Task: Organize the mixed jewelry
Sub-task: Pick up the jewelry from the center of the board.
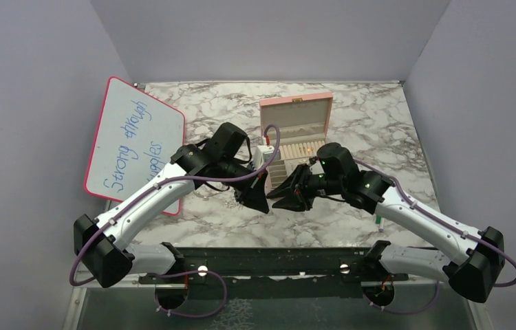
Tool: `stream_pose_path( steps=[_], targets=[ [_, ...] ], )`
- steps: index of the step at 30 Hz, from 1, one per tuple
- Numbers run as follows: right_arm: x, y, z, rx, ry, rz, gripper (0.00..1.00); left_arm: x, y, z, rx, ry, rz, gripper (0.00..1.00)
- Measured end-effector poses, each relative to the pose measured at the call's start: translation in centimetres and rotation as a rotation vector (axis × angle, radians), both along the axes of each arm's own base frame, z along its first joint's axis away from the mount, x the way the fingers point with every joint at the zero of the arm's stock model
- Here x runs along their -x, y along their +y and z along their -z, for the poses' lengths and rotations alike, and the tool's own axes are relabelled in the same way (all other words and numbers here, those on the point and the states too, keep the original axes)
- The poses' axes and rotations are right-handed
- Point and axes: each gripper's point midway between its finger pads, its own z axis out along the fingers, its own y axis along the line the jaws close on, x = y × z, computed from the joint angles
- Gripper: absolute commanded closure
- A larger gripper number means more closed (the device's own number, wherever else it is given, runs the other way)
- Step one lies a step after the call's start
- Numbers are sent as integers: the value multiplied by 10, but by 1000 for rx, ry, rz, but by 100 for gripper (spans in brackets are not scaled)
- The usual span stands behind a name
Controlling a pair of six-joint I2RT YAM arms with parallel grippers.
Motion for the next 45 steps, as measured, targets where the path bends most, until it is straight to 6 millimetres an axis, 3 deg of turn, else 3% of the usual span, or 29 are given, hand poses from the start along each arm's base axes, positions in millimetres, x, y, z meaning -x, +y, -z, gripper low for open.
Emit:
stream_pose_path(
  steps=[16, 28, 33, 39, 40, 42, 45],
  targets=[
    [0, 7, 7, 21, 10, -54, 69, 1, -1, 3, -5, -9, 17, 100],
    [2, 8, 11, 28, 9, -76, 66, 2, -1, 4, -2, -21, 27, 100],
    [3, 8, 13, 31, 10, -85, 78, 2, -1, 4, -2, -21, 28, 100],
    [3, 9, 12, 27, 8, -86, 84, 2, -1, 4, -2, -21, 29, 100],
    [2, 9, 12, 26, 7, -86, 92, 2, -1, 4, -2, -21, 29, 100],
    [2, 9, 11, 24, 6, -86, 96, 2, -1, 4, -2, -21, 29, 100],
    [2, 9, 11, 23, 2, -86, 99, 2, -2, 4, -2, -22, 31, 100]
  ],
)
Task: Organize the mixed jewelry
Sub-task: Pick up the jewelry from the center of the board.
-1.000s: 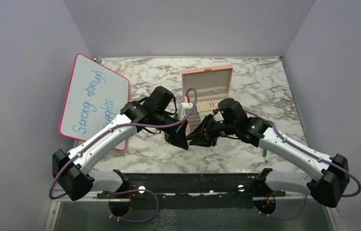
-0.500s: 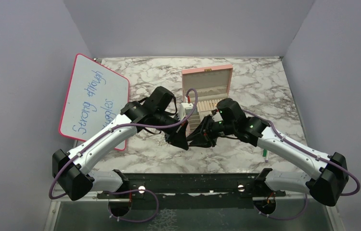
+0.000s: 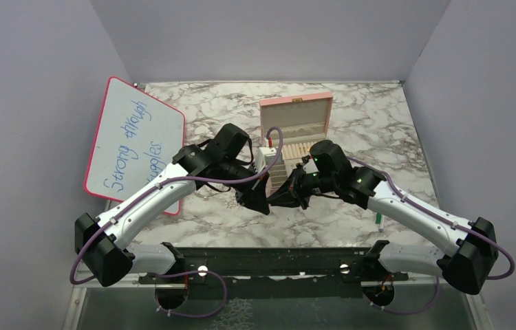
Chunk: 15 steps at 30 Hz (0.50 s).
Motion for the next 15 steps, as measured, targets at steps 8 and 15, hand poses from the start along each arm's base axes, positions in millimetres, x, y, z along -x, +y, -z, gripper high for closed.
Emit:
stream_pose_path(
  steps=[8, 15],
  targets=[
    [-13, -5, 3, 34, -107, 43, 99, 0, 0, -1, -1, -3, -3, 52],
    [-35, -24, 0, 40, -412, 131, 99, 0, 6, -12, 18, -56, -39, 27]
  ],
)
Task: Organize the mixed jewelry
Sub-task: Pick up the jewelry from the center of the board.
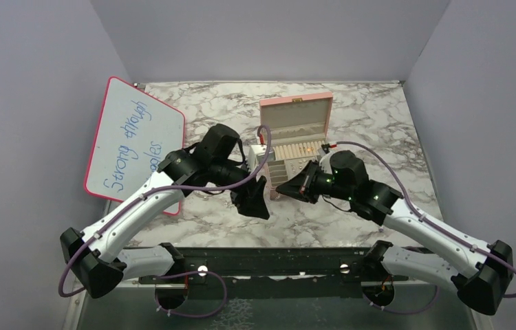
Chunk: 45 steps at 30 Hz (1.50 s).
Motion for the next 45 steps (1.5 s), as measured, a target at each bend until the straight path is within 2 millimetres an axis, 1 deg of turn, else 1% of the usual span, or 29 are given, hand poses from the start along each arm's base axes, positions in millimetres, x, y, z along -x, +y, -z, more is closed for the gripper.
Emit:
stream_pose_path(
  steps=[2, 3, 6, 9, 11, 13, 15, 19, 21, 23, 25, 26, 29, 32, 34, 37, 40, 43, 45],
  targets=[
    [-3, -8, 0, -6, -128, 7, 99, -1, 2, -7, 22, -32, -27, 24],
    [-6, -10, 5, 8, -184, 3, 99, 0, 3, -12, 37, -46, -37, 23],
    [-8, -19, -14, -3, -393, -11, 99, -2, 5, -27, 94, -95, -86, 20],
    [-10, -27, -39, -7, -597, -26, 99, -6, 4, -43, 174, -135, -153, 19],
    [-8, -31, -51, -9, -692, -35, 99, -9, 3, -52, 225, -142, -210, 19],
    [-7, -34, -59, -2, -762, -45, 99, -14, 2, -59, 274, -143, -268, 18],
    [-6, -35, -60, 15, -806, -63, 99, -21, 1, -63, 312, -131, -337, 18],
    [-5, -33, -60, 34, -850, -104, 99, -39, 4, -62, 359, -102, -502, 18],
    [-3, -31, -63, 30, -863, -121, 99, -48, 8, -60, 373, -96, -586, 21],
    [-1, -30, -66, 18, -868, -133, 99, -55, 13, -56, 394, -83, -660, 28],
    [3, -29, -68, -1, -859, -147, 99, -57, 13, -53, 439, -50, -695, 40],
    [5, -28, -69, -16, -855, -153, 99, -57, 12, -50, 457, -33, -702, 43],
    [11, -24, -77, -80, -839, -159, 99, -59, 4, -39, 523, 56, -720, 44],
    [15, -21, -84, -149, -823, -152, 99, -62, -3, -33, 551, 109, -717, 40],
    [17, -20, -85, -183, -804, -147, 99, -63, -6, -39, 578, 118, -707, 38],
    [18, -18, -89, -227, -778, -133, 99, -61, -11, -55, 634, 111, -665, 38],
    [18, -18, -97, -272, -767, -117, 99, -56, -16, -71, 692, 96, -610, 44],
    [19, -18, -102, -311, -751, -103, 99, -52, -18, -78, 719, 90, -574, 50],
    [19, -18, -103, -330, -738, -95, 99, -47, -20, -83, 738, 84, -549, 52]
  ],
)
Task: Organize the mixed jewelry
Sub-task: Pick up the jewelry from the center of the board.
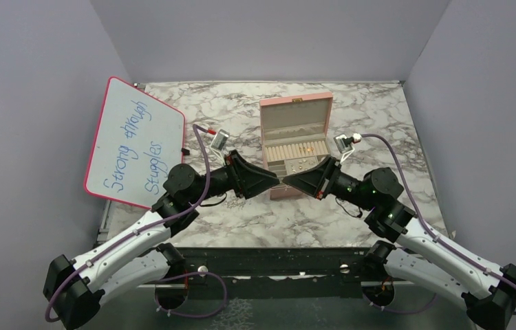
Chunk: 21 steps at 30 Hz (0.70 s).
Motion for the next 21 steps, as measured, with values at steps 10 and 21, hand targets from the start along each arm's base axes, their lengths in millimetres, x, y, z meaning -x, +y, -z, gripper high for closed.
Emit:
stream_pose_path(
  steps=[10, 21],
  targets=[
    [0, 0, -4, -73, 57, -4, 99, 15, -14, -8, 25, -36, 93, 67],
    [0, -2, -13, -111, 60, -4, 99, 15, -15, -11, 30, -50, 98, 75]
  ],
)
